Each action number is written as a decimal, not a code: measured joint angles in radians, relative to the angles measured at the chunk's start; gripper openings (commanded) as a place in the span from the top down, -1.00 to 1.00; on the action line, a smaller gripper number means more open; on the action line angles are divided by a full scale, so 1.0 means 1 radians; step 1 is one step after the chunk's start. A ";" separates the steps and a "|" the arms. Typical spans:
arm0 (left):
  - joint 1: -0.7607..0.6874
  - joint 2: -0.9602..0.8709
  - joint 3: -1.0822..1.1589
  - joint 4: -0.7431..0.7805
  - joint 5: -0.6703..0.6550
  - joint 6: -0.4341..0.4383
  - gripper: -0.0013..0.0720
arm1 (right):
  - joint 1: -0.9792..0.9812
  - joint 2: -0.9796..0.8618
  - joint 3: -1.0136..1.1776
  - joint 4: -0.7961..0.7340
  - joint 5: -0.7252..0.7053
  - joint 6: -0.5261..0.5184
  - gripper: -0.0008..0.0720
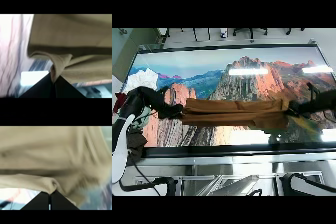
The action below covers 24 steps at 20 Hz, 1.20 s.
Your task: Fold the shirts.
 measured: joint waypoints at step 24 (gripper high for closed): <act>-0.049 -0.345 0.430 -0.085 0.060 -0.019 -0.94 | -0.013 -0.345 0.306 -0.140 -0.008 -0.076 -0.95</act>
